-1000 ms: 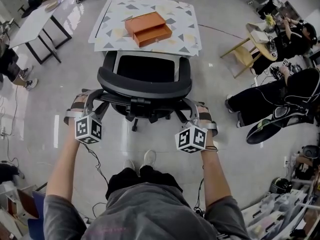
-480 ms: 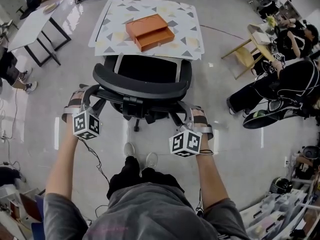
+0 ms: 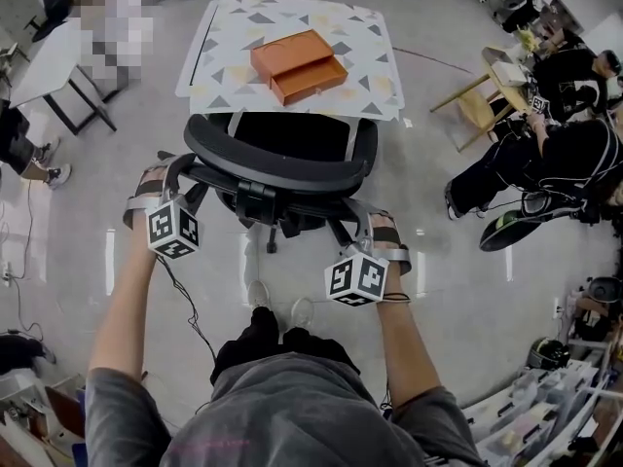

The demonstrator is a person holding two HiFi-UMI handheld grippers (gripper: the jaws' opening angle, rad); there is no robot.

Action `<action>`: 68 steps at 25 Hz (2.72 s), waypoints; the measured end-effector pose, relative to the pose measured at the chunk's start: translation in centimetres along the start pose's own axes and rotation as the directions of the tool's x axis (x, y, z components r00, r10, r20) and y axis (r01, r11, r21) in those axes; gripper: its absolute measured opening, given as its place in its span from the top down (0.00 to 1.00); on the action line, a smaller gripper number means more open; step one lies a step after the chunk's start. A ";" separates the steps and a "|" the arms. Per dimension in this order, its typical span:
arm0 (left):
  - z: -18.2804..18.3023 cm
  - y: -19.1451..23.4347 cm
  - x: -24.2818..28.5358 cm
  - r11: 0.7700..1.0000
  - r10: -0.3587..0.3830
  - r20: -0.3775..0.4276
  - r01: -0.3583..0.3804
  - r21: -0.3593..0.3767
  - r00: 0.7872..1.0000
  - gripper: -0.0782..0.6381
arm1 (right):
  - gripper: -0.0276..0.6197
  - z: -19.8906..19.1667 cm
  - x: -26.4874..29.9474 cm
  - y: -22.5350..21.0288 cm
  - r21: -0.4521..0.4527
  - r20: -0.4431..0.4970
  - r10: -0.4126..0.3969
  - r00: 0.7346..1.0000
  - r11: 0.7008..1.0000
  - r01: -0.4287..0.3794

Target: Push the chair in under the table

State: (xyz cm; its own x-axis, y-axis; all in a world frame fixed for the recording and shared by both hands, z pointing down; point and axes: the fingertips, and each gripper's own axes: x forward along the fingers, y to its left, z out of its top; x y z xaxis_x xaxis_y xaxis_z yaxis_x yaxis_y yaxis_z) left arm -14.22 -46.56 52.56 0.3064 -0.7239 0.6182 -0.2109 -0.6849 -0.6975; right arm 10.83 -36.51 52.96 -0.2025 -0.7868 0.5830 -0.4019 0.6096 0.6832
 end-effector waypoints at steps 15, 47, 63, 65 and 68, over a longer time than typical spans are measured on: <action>-1.9 2.4 1.6 0.999 0.001 0.053 -0.003 0.034 0.999 0.50 | 0.64 2.4 1.4 0.3 0.028 -0.034 -0.013 0.999 1.000 0.014; 2.4 0.6 -8.1 0.985 0.126 0.151 -0.107 -0.133 0.980 0.50 | 0.64 3.6 -7.1 -0.8 0.259 0.155 -0.072 0.985 0.965 0.030; 9.5 -5.4 -18.5 0.900 0.261 0.209 -0.160 -0.405 0.942 0.60 | 0.64 0.6 -16.2 1.1 0.379 0.298 -0.091 0.950 0.925 -0.031; 9.8 -6.0 -19.2 0.887 0.269 0.215 -0.155 -0.435 0.939 0.61 | 0.64 0.5 -16.9 1.1 0.398 0.317 -0.098 0.943 0.916 -0.039; 10.1 -6.6 -20.3 0.864 0.283 0.229 -0.143 -0.483 0.932 0.64 | 0.65 0.9 -17.7 1.5 0.423 0.365 -0.106 0.925 0.904 -0.063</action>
State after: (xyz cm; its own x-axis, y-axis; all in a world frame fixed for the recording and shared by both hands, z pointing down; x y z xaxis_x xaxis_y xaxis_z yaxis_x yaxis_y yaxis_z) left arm -9.64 -26.48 40.98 0.4380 -0.8488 0.2959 -0.6745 -0.5280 -0.5160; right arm 13.04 -21.69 43.29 -0.4704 -0.8275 0.3066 -0.7285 0.5602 0.3943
